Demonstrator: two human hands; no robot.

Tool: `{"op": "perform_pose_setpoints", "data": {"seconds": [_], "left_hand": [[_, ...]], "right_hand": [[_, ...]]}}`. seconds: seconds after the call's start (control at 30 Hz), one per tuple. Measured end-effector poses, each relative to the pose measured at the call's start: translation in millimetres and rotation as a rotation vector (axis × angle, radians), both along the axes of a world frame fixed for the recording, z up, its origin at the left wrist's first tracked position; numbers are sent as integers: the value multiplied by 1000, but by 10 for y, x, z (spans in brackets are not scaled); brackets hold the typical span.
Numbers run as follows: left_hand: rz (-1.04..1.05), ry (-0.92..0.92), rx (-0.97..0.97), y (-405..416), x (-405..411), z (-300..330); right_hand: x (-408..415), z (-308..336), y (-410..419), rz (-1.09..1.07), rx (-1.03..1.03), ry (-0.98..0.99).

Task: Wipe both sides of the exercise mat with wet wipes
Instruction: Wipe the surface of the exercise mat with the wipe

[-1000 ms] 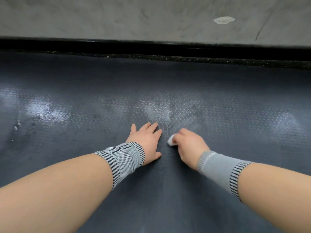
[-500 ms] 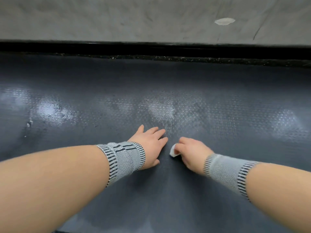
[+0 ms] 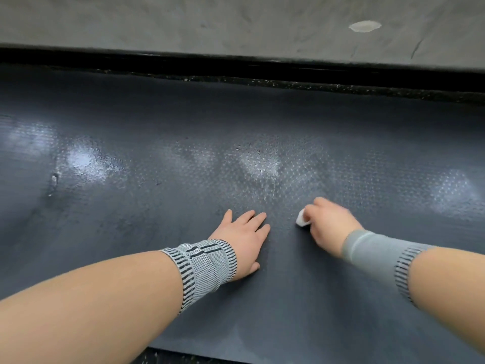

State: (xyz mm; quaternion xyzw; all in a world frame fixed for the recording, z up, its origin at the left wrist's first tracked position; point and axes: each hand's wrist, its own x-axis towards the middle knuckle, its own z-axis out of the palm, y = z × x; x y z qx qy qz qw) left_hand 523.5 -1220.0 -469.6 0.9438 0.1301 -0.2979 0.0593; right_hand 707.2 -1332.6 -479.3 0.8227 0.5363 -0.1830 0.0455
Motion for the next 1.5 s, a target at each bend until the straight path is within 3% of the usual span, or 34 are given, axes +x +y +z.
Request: {"op": "perform_pose_setpoints", "data": {"seconds": [0.07, 0.13, 0.27, 0.37, 0.47, 0.57, 0.73, 0.83, 0.97, 1.1, 1.2, 1.3, 1.43, 1.5], "left_hand": [[-4, 4, 1, -1, -32, -5], [1, 3, 2, -3, -45, -14], [13, 2, -4, -12, -39, 6], [4, 14, -2, -8, -66, 25], [-7, 25, 1, 2, -130, 18], [-1, 28, -5, 4, -152, 2], [11, 8, -5, -11, -143, 5], [-3, -1, -7, -19, -174, 12], [-38, 1, -20, -36, -234, -12], [-51, -5, -22, -56, -253, -39], [-60, -23, -26, -56, -271, -71], [-75, -29, -24, -57, -288, -82], [-112, -13, -35, -110, -343, -67], [-138, 2, -40, -166, -387, -65]], "right_hand": [[80, -7, 15, -231, 40, -40], [-115, -29, 69, -242, 44, -16], [-633, -45, 8, 97, 79, 191], [-454, -9, -92, 226, 14, 142], [-24, 32, -95, -86, -6, -28], [22, 67, -41, -346, 9, -64], [-745, 32, -118, 29, 8, 175], [-627, 68, -254, 198, -117, 161], [-77, 67, -307, -13, -148, -35], [-421, 26, -278, -419, 30, 16], [-1058, -22, -347, -323, 167, 167], [-1104, -10, -481, -177, 150, 236], [-673, -60, -669, -587, 139, 15], [-820, -97, -627, -715, 172, 17]]}}
